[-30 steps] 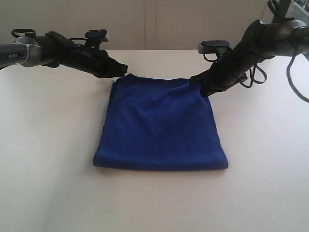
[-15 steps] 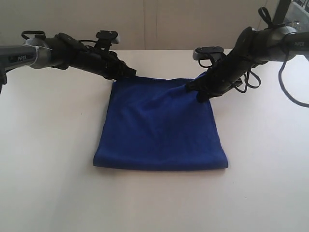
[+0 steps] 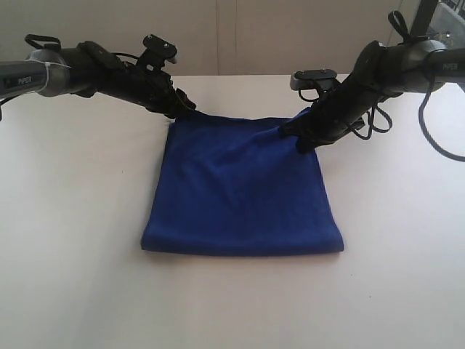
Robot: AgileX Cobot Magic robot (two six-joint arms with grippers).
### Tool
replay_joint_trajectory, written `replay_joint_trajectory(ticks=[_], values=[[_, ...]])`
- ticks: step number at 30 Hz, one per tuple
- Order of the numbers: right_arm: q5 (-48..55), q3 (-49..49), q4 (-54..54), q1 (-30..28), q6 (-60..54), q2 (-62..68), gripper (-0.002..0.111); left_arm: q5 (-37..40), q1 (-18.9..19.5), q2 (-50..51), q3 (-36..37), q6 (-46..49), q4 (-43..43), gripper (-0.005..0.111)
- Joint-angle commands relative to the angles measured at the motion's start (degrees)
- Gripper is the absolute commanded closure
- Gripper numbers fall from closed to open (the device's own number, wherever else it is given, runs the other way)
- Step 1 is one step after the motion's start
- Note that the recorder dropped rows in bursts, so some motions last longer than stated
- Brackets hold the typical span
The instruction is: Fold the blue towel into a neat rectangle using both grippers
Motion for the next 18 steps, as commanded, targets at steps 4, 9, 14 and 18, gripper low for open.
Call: replay_joint_trajectory(ticks=[4, 9, 14, 18], values=[[-0.89, -0.13, -0.78, -0.08, -0.83, 0.63, 0.108, -0.96, 0.08, 1.01, 0.44, 0.20, -0.40, 0.060], [-0.89, -0.13, -0.78, -0.08, -0.83, 0.63, 0.108, -1.52, 0.08, 1.01, 0.44, 0.20, -0.40, 0.085], [-1.10, -0.13, -0.78, -0.08, -0.83, 0.63, 0.108, -3.75, 0.08, 1.01, 0.44, -0.03, -0.40, 0.107], [-1.10, -0.13, -0.78, -0.08, -0.83, 0.63, 0.108, -5.16, 0.16, 1.01, 0.44, -0.03, -0.40, 0.107]])
